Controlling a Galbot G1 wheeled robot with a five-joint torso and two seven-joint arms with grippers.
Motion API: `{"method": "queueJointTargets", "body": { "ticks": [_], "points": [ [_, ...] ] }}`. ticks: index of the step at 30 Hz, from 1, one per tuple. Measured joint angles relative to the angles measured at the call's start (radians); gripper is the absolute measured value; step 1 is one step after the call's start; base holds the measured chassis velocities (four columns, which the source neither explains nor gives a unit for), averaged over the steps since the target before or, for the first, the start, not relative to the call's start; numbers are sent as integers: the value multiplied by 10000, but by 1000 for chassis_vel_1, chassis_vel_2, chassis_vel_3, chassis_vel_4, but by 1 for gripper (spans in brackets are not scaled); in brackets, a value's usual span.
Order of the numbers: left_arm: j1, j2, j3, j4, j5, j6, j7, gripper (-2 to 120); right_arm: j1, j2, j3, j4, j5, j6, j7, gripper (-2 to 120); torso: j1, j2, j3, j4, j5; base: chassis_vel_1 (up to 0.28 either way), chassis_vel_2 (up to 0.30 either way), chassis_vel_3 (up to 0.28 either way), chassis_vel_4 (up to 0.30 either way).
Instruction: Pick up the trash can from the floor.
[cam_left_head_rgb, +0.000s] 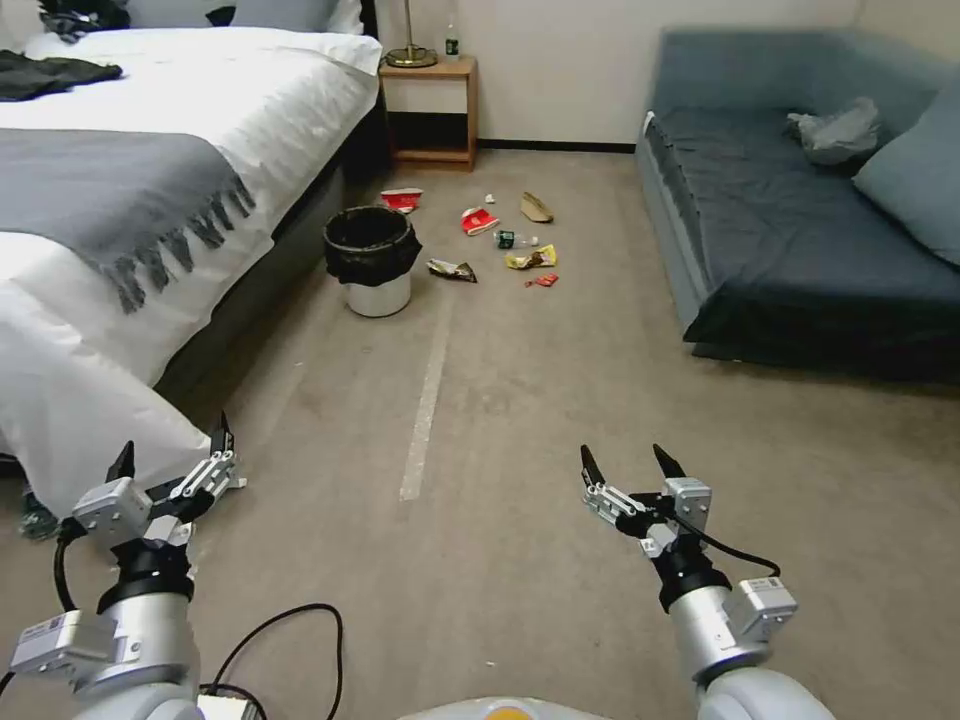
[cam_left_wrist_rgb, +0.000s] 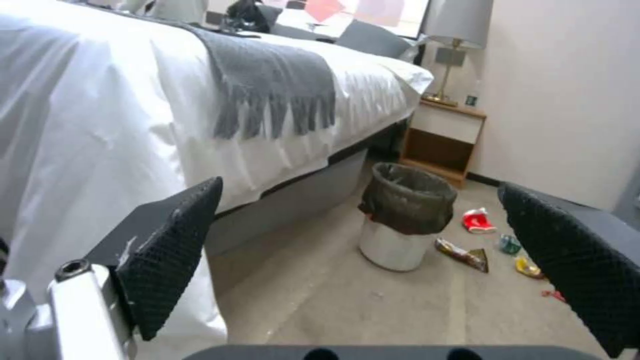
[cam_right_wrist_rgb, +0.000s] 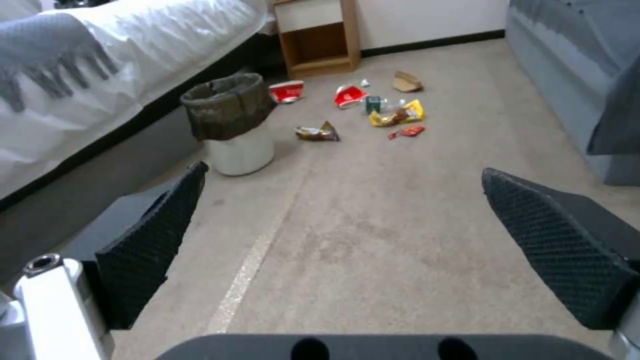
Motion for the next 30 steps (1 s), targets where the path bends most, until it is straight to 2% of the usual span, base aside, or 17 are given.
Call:
{"method": "queueJointTargets", "body": {
  "ticks": [21, 30],
  "points": [
    [16, 32, -60, 10, -89, -41, 114, 100, -83, 84, -28, 77, 12, 155, -193, 100, 0, 0, 0, -2, 0, 0, 0, 0, 0],
    [106, 41, -93, -92, -89, -75, 126, 100, -120, 135, -99, 18, -16, 541, -486, 100, 0, 1, 0, -1, 0, 0, 0, 0, 0]
  ]
}}
